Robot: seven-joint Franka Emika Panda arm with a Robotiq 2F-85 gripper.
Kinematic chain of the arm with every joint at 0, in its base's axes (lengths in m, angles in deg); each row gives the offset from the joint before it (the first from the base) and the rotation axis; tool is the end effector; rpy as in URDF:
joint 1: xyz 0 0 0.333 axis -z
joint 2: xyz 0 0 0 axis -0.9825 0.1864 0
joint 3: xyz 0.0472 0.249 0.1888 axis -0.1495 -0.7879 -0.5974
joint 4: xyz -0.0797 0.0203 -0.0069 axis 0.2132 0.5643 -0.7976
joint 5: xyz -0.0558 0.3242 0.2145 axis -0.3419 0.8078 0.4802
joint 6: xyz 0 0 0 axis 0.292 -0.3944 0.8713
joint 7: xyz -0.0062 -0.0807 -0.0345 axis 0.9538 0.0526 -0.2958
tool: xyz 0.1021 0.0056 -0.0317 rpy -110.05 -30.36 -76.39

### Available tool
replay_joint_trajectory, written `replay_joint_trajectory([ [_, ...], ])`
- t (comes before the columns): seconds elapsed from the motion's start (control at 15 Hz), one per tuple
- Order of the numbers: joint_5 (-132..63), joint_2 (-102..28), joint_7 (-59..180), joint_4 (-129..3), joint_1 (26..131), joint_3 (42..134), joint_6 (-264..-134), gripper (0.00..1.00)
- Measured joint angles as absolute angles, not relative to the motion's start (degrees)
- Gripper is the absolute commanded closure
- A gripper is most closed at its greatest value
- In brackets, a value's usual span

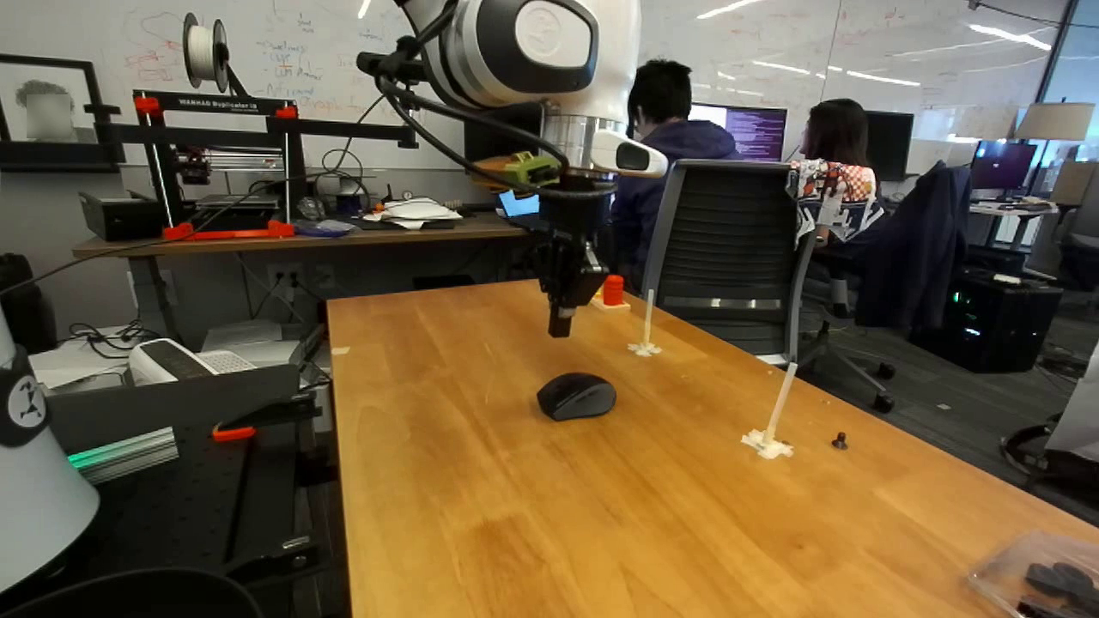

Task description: Left click the black computer mouse

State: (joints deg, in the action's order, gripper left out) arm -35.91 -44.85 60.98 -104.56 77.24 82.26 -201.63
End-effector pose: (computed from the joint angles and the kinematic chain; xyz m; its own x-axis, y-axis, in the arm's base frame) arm 0.5045 0.0327 0.2650 0.9948 0.0411 -0.0927 0.0462 -0.9975 0.0534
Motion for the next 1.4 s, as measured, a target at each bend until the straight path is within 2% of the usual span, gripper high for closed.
replay_joint_trajectory([
  [1.4, -35.93, -34.2, 61.02, -99.41, 77.01, 84.05, -201.62, 1.0],
])
